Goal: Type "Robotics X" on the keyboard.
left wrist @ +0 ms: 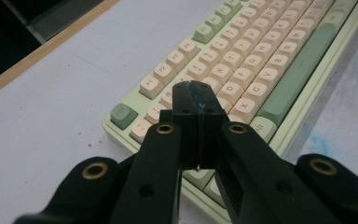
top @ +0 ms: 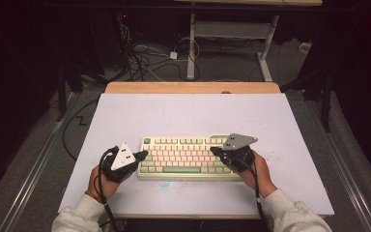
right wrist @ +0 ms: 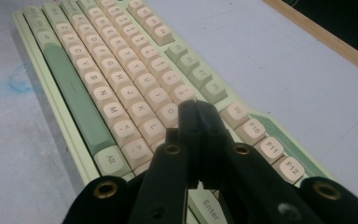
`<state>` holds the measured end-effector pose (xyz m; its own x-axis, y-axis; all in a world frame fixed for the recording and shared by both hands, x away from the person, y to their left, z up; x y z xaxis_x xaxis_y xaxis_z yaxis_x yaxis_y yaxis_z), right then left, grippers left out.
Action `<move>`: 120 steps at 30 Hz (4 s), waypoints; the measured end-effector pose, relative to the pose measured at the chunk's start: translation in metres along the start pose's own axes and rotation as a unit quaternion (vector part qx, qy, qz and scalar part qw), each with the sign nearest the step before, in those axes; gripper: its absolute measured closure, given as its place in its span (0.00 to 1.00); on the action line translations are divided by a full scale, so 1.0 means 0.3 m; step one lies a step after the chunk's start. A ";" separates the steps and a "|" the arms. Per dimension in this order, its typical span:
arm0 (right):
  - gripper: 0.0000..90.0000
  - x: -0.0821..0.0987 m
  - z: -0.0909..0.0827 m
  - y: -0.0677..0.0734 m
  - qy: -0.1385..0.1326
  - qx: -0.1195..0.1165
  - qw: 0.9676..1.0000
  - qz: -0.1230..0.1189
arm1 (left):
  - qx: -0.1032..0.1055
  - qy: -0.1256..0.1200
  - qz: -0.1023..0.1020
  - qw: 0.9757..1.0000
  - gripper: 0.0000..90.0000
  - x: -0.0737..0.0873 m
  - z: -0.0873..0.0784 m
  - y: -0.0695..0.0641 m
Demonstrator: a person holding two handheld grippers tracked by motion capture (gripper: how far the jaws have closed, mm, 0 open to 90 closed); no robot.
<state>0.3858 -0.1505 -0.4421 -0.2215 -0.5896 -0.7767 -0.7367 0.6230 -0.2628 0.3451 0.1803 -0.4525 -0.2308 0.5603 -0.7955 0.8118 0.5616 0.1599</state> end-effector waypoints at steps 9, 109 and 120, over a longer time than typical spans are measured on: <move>1.00 -0.008 0.028 0.005 0.008 -0.008 1.000 -0.003 | 0.005 0.001 -0.001 1.000 0.97 0.001 0.004 -0.002; 1.00 -0.069 0.090 0.050 0.014 -0.012 1.000 -0.019 | 0.024 0.018 0.005 1.000 0.97 0.012 0.025 -0.006; 1.00 -0.076 0.050 0.062 -0.003 -0.017 1.000 -0.021 | 0.026 0.017 0.007 0.999 0.97 0.008 0.027 -0.011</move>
<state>0.3866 -0.1178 -0.4379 -0.1861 -0.6125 -0.7682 -0.7672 0.5791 -0.2758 0.3462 0.1750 -0.4596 -0.2353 0.5887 -0.7734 0.8423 0.5206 0.1399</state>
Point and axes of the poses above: each handheld gripper's, and its own axes: z roughly forward along the jaws, x roughly out of its underside, y roughly to its left, the point moved 3 cm from there along z, roughly forward along the jaws, and after that the axes turned 7 degrees about x, right-handed, at the moved point
